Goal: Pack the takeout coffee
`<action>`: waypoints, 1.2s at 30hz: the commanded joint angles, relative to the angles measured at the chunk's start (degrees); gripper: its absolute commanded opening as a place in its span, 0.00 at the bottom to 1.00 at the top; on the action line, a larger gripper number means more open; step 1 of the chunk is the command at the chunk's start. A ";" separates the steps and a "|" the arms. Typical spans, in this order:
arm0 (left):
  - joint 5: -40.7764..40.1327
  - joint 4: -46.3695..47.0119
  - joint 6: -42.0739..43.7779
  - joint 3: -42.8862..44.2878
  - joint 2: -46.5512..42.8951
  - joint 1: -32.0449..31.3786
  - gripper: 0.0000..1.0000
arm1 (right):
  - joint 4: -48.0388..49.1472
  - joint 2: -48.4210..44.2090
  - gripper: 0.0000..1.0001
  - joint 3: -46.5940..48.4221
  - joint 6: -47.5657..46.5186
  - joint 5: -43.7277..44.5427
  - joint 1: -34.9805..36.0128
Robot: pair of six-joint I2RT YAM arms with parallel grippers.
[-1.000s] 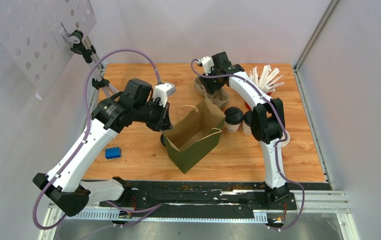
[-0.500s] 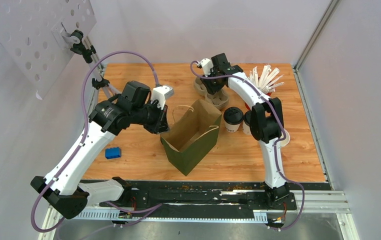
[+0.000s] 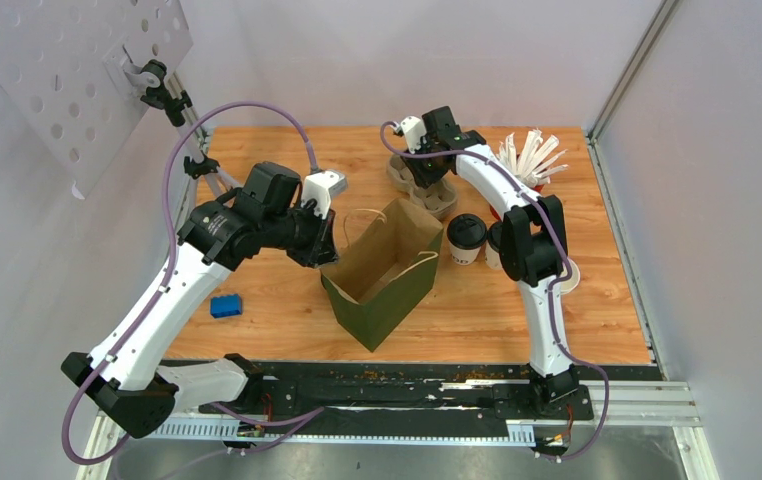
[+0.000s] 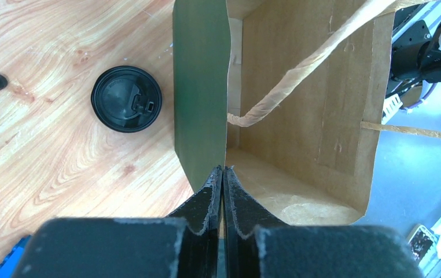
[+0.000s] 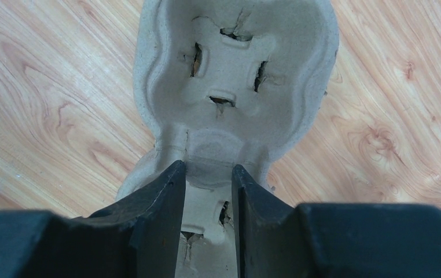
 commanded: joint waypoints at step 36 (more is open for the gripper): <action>-0.49 0.43 0.94 -0.62 -1.78 -0.24 0.11 | 3.10 -4.95 0.29 0.75 2.50 -0.09 0.37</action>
